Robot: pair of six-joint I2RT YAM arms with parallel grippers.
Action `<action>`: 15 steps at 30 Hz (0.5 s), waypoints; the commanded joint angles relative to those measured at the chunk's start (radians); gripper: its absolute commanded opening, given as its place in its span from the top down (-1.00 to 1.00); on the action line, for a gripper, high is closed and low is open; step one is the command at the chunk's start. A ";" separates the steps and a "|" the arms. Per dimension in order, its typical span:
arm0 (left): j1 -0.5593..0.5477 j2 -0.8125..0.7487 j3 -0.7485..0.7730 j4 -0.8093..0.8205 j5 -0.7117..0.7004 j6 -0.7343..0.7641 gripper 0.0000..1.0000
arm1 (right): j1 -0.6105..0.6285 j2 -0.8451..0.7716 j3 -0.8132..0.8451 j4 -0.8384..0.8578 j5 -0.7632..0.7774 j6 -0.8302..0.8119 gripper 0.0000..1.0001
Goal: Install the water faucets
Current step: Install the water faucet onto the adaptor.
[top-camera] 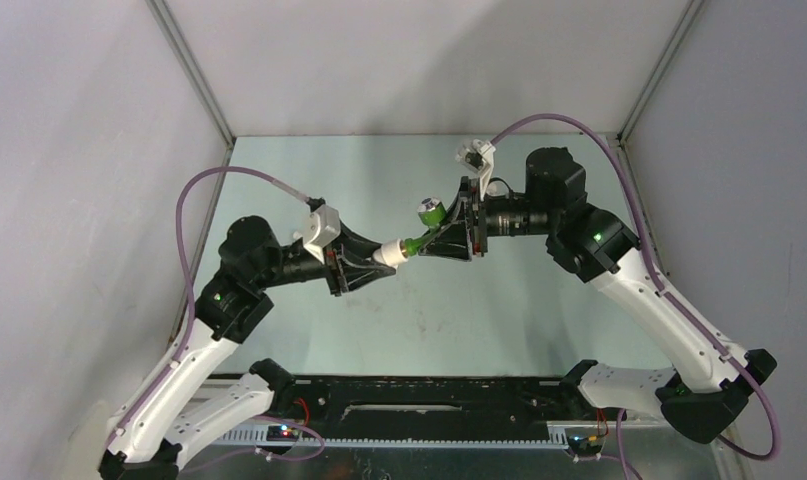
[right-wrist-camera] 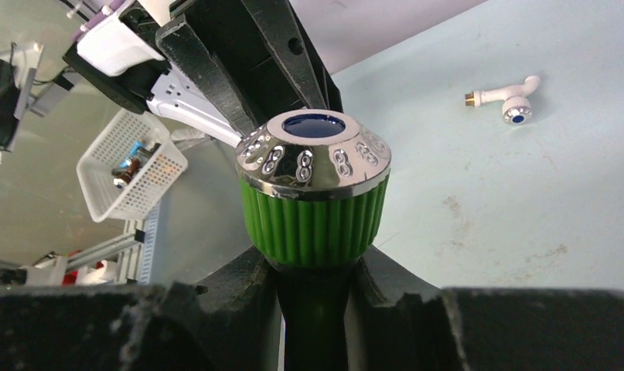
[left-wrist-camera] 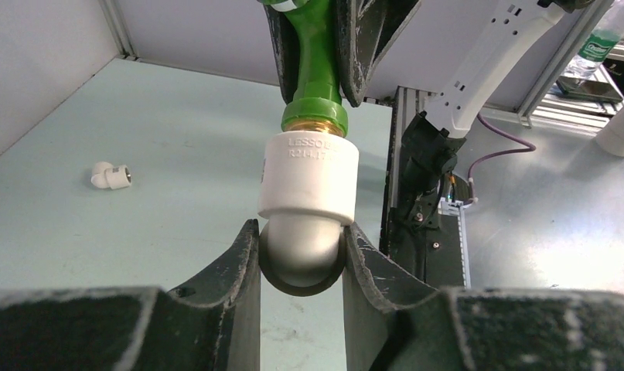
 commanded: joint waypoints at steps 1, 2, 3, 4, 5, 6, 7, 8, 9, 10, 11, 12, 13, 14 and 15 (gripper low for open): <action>-0.003 0.023 0.083 0.063 0.009 0.060 1.00 | -0.010 0.028 0.018 0.020 -0.031 0.104 1.00; -0.003 0.030 0.088 0.059 0.010 0.065 1.00 | -0.015 0.029 0.018 0.020 -0.030 0.119 1.00; -0.003 0.034 0.092 0.058 0.007 0.066 1.00 | -0.019 0.031 0.018 0.020 -0.026 0.131 1.00; -0.003 0.037 0.095 0.057 0.005 0.066 1.00 | -0.021 0.032 0.018 0.020 -0.021 0.142 1.00; -0.003 0.042 0.100 0.055 0.001 0.079 1.00 | -0.023 0.033 0.018 0.020 -0.014 0.157 1.00; -0.003 0.047 0.104 0.051 -0.002 0.095 1.00 | -0.027 0.036 0.017 0.019 -0.011 0.173 1.00; -0.003 0.052 0.109 0.047 -0.003 0.102 1.00 | -0.034 0.039 0.017 0.020 -0.012 0.188 1.00; -0.003 0.057 0.114 0.043 -0.003 0.108 1.00 | -0.037 0.041 0.016 0.023 -0.014 0.201 1.00; -0.003 0.064 0.121 0.037 -0.004 0.116 1.00 | -0.043 0.042 0.016 0.025 -0.015 0.214 1.00; -0.003 0.070 0.128 0.024 -0.005 0.132 1.00 | -0.050 0.044 0.016 0.029 -0.020 0.230 1.00; -0.003 0.075 0.137 0.012 -0.007 0.146 1.00 | -0.057 0.046 0.016 0.033 -0.027 0.253 1.00; -0.003 0.081 0.145 0.002 -0.011 0.160 1.00 | -0.065 0.050 0.016 0.036 -0.035 0.272 1.00; -0.003 0.084 0.151 -0.007 -0.018 0.176 1.00 | -0.072 0.055 0.016 0.036 -0.041 0.292 1.00; -0.003 0.088 0.158 -0.020 -0.024 0.192 1.00 | -0.079 0.058 0.015 0.039 -0.048 0.309 1.00; -0.003 0.090 0.165 -0.030 -0.031 0.211 1.00 | -0.086 0.061 0.014 0.041 -0.056 0.328 1.00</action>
